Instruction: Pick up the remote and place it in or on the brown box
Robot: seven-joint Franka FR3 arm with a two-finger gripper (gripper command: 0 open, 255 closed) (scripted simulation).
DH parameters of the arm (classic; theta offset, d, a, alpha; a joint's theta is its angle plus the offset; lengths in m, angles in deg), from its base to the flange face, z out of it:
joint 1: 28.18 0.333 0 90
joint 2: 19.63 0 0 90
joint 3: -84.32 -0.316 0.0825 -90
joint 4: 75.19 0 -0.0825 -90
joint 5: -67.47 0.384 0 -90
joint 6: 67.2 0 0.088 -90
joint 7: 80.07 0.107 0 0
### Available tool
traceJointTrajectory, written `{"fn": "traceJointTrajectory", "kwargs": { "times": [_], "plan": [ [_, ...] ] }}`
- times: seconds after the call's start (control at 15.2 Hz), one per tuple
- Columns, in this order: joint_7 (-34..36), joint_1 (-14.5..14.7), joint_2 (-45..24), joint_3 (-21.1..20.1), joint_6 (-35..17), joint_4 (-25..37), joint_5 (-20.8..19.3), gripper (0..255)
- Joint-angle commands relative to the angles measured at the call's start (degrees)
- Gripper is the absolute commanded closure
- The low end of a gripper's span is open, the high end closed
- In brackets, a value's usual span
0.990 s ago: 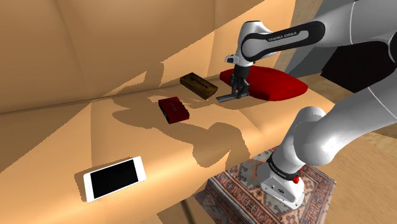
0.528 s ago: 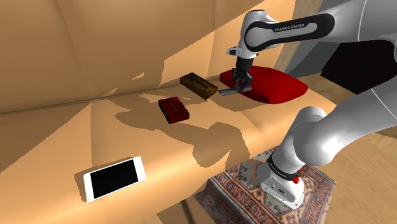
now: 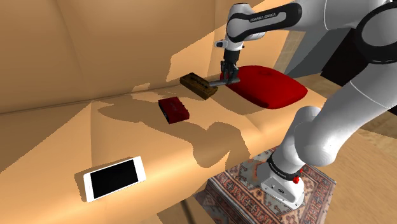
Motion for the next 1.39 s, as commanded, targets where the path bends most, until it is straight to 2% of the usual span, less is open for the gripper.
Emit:
{"fn": "traceJointTrajectory", "kwargs": {
  "times": [0.0,0.4,0.86,1.32],
  "plan": [
    [-1.8,0.7,-5.4,0.9,-0.2,4.6,2.6,255],
    [-6.8,-0.2,-21.3,1.6,2.8,20.9,11.3,255],
    [-9.5,-6.0,-39.1,-0.4,10.3,44.0,19.4,255],
    [-10.1,-5.8,-40.2,-0.8,5.5,40.1,20.1,255]
  ]
}}
